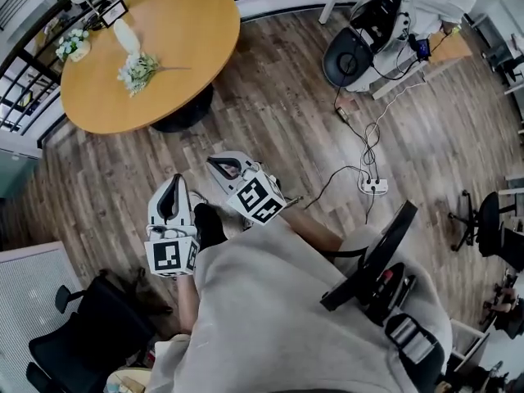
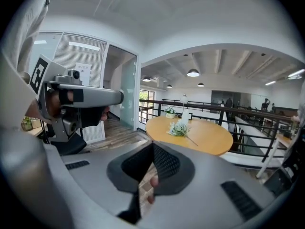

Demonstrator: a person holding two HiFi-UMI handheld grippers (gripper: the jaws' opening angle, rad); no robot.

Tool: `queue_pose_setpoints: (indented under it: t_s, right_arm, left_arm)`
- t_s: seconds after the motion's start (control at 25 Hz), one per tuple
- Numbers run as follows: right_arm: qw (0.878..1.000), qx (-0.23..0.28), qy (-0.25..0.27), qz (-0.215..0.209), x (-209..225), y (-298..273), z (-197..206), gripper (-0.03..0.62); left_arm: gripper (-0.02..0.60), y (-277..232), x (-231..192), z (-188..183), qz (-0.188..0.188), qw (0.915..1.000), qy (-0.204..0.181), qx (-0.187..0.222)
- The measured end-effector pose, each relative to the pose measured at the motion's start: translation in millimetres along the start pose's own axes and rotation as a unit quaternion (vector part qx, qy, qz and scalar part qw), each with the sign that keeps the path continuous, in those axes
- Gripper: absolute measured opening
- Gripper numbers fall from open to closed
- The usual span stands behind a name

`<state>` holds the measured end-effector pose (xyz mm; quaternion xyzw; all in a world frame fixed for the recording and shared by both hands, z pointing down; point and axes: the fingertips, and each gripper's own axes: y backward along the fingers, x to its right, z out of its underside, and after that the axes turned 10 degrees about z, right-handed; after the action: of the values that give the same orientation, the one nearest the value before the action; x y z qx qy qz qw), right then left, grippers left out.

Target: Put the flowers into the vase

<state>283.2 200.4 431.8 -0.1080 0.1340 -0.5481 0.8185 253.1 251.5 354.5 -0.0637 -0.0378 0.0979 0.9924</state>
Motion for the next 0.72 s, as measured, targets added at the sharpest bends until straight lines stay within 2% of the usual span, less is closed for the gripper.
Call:
queue_pose_setpoints:
  t_s: [0.32, 0.72]
  right_arm:
    - [1.0, -0.011, -0.002, 0.008, 12.3, -46.6, -5.2, 0.006]
    - [1.0, -0.012, -0.01, 0.026, 39.1, -139.7, -56.0, 0.006]
  left_arm:
    - [0.005, -24.8, -47.2, 12.0, 0.01, 0.9999, 0.014, -0.002]
    - [0.006, -58.3, -151.0, 1.9, 0.022, 0.9996, 0.018, 0.006]
